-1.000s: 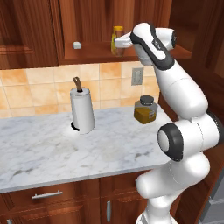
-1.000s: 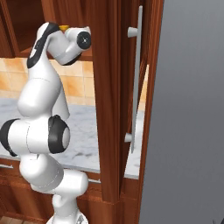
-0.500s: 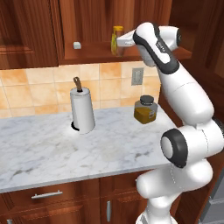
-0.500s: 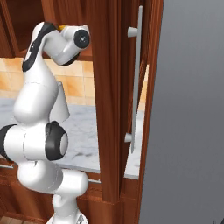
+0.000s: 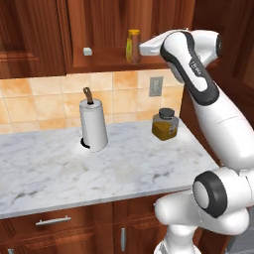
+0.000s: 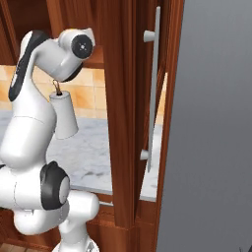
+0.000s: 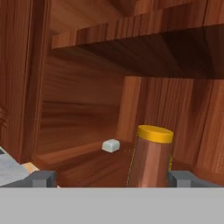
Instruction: Pick the honey bottle and honey bottle from the counter and place them in the cabinets closest to them.
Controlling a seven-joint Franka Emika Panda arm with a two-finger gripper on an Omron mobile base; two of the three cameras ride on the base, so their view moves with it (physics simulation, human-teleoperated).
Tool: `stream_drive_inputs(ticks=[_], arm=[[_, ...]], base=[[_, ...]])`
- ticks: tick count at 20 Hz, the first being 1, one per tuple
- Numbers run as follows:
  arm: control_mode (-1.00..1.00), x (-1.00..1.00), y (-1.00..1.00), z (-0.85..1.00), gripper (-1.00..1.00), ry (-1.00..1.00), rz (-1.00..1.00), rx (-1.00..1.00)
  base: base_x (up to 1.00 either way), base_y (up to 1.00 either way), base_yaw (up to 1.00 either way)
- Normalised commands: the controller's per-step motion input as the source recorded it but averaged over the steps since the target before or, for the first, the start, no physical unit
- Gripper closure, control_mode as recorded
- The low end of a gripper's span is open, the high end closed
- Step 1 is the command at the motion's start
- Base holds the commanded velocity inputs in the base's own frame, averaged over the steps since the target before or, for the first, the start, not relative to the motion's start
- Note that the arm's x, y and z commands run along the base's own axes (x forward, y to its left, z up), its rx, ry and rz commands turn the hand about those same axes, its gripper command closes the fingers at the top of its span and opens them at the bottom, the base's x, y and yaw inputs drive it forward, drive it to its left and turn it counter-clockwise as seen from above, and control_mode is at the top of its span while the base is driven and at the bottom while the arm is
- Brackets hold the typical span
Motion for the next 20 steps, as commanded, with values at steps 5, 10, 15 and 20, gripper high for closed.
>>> stream_drive_inputs(ticks=[5, 10, 15, 20], arm=[[-1.00, -0.75, -0.13, 0.24, -1.00, 0.02, -0.11, -0.04], [-1.00, -0.65, -0.18, 0.15, -1.00, 0.15, -0.14, -0.10], [-1.00, -0.42, -0.16, 0.00, -1.00, 0.29, -0.15, -0.12], [-1.00, -0.56, -0.12, -0.11, -1.00, 0.29, -0.14, -0.08]], base=[[0.00, 0.00, 0.00], [0.00, 0.00, 0.00], [0.00, 0.00, 0.00], [0.00, 0.00, 0.00]])
